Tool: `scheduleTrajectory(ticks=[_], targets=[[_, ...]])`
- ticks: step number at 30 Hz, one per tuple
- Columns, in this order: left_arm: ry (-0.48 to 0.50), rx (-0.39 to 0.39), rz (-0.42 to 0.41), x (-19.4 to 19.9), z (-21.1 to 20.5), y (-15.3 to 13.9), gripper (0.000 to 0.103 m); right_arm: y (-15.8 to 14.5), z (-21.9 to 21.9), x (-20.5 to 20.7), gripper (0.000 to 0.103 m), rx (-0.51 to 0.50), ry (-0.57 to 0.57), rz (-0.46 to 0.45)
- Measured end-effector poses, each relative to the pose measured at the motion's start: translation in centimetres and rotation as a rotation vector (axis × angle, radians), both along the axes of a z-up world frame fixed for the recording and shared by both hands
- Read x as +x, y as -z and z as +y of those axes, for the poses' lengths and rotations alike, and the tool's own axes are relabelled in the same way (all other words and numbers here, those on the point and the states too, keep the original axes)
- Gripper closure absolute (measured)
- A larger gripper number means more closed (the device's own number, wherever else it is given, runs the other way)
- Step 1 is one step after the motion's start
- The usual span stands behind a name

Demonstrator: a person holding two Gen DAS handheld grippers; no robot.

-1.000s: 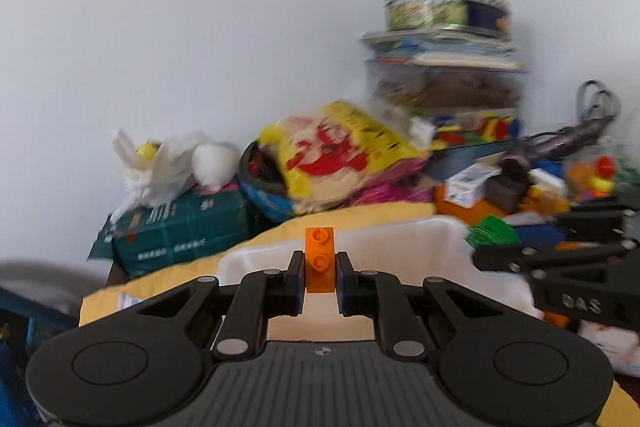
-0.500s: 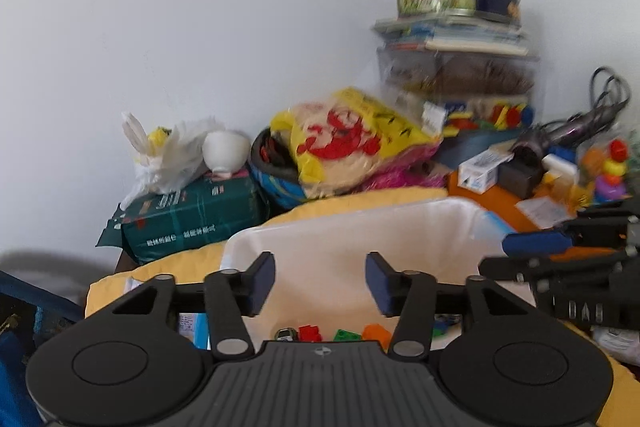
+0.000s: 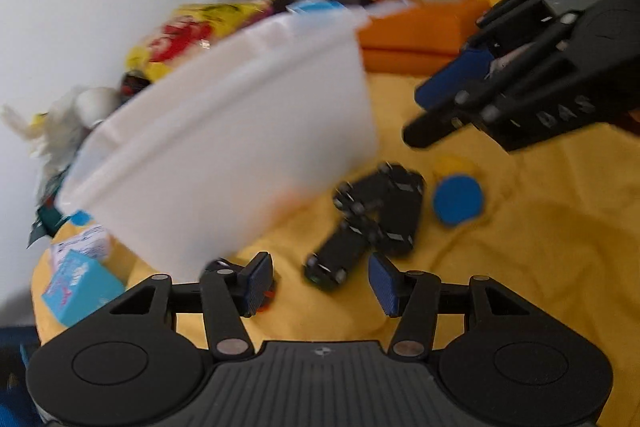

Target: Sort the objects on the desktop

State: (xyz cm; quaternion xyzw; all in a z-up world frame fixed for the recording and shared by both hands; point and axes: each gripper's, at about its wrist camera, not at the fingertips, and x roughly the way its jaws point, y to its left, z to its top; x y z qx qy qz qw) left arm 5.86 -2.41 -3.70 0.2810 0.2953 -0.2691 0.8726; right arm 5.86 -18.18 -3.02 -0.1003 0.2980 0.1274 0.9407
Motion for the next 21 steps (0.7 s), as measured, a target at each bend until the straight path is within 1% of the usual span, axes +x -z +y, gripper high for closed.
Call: scheduleTrajectory(ticks=[3, 4, 5, 8, 10, 11, 13, 14, 16, 17, 19, 21], targets=[[0.045, 0.032, 0.018, 0.9, -0.5, 0.7, 0.046, 1.8, -0.1, -1.0, 0.069, 0.04, -0.011, 0.065], [0.068, 0.055, 0.031, 1.2, -0.9, 1.0, 0.047, 2.3, -0.1, -1.3, 0.069, 0.047, -0.005, 0.084], [0.088, 0.083, 0.03, 1.5, -1.2, 1.2, 0.049, 2.7, -0.2, -1.4, 0.069, 0.051, -0.003, 0.101], [0.174, 0.156, 0.0, 1.8, -2.3, 1.8, 0.05, 3.6, -0.1, -1.7, 0.069, 0.044, -0.006, 0.127], [0.229, 0.182, 0.018, 2.2, -2.9, 2.3, 0.056, 3.6, -0.2, -1.8, 0.066, 0.05, -0.002, 0.13], [0.251, 0.21, 0.036, 2.6, -3.2, 2.7, 0.065, 3.6, -0.3, -1.9, 0.065, 0.054, 0.002, 0.131], [0.282, 0.224, 0.031, 3.2, -3.5, 2.9, 0.075, 3.6, -0.4, -2.2, 0.065, 0.054, 0.006, 0.133], [0.271, 0.226, 0.042, 3.5, -3.5, 2.9, 0.079, 3.6, -0.5, -2.3, 0.065, 0.052, 0.007, 0.135], [0.217, 0.181, 0.075, 4.2, -3.0, 2.6, 0.081, 3.6, -0.3, -2.4, 0.065, 0.05, 0.006, 0.132], [0.171, 0.145, 0.119, 4.5, -2.4, 2.2, 0.083, 3.6, -0.2, -2.5, 0.065, 0.047, 0.001, 0.129], [0.084, 0.042, 0.187, 4.2, -0.8, 1.0, 0.083, 3.5, 0.2, -2.4, 0.065, 0.022, -0.021, 0.115], [0.003, -0.094, 0.286, 3.2, 1.5, -0.1, 0.083, 3.4, 0.7, -2.5, 0.064, -0.034, -0.066, 0.085]])
